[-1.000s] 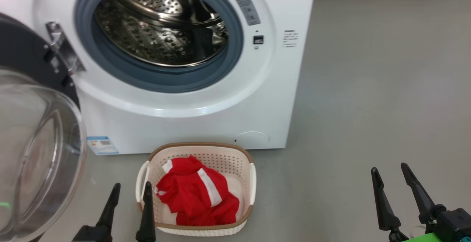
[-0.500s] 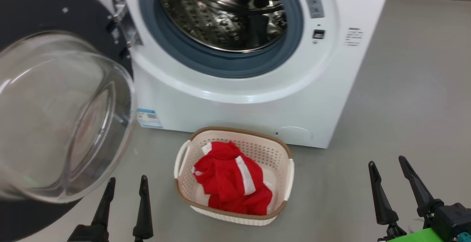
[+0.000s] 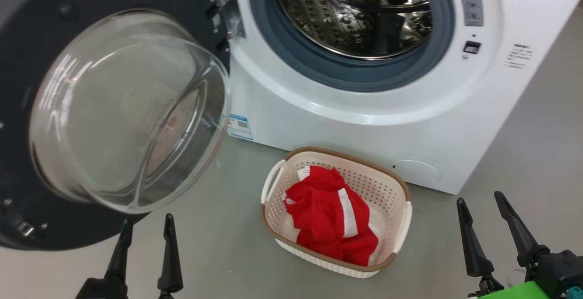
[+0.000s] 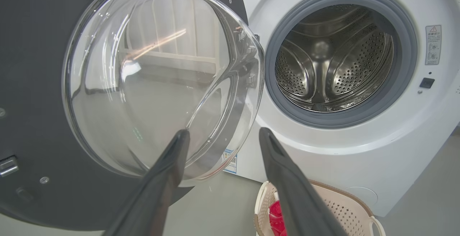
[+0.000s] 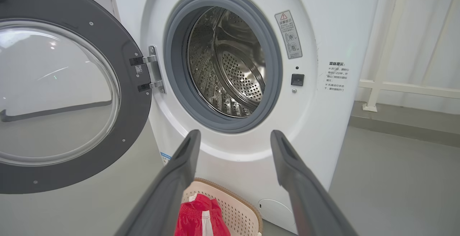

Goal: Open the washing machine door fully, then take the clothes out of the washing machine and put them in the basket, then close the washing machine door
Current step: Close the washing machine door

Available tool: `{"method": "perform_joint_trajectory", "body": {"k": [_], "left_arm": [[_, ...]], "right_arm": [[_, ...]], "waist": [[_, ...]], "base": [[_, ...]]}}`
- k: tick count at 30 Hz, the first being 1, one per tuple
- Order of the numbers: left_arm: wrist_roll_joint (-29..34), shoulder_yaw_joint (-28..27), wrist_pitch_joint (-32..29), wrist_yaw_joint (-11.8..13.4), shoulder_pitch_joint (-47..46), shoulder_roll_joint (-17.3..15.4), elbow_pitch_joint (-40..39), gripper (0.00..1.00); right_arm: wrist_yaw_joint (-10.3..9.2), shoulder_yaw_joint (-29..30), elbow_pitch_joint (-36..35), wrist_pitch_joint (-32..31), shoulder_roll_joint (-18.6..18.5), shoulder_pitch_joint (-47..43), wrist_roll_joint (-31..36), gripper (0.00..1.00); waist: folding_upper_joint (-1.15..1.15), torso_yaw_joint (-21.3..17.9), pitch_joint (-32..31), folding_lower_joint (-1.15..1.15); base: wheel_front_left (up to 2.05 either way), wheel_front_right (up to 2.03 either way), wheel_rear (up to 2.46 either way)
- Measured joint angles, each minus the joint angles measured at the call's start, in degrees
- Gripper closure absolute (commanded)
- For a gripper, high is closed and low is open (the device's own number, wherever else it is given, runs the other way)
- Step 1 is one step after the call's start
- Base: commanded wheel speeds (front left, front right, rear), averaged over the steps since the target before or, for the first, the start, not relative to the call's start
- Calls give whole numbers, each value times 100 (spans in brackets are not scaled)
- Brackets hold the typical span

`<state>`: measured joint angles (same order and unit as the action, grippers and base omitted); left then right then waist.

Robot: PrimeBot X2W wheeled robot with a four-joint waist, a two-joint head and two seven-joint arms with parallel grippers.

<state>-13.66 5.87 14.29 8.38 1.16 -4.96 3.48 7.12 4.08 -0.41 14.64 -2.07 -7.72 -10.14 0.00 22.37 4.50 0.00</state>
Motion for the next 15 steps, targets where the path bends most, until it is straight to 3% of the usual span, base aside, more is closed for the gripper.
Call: {"method": "perform_joint_trajectory", "body": {"k": [13, 14, 15], "left_arm": [[-1, -40, 1, 75, 1, 53, -93, 0], [2, -47, 1, 79, 1, 56, -113, 5], [22, -57, 1, 110, 1, 58, -134, 55]], "right_arm": [[0, -4, -5, 0, -1, 54, 127, 0], [0, -4, -7, 0, -1, 81, 132, 0], [0, -5, -8, 0, -2, 93, 132, 0]], "waist": [[0, 412, 142, 0], [0, 412, 144, 0], [0, 410, 143, 0]], "base": [[0, 0, 0], [0, 0, 0], [0, 0, 0]]}}
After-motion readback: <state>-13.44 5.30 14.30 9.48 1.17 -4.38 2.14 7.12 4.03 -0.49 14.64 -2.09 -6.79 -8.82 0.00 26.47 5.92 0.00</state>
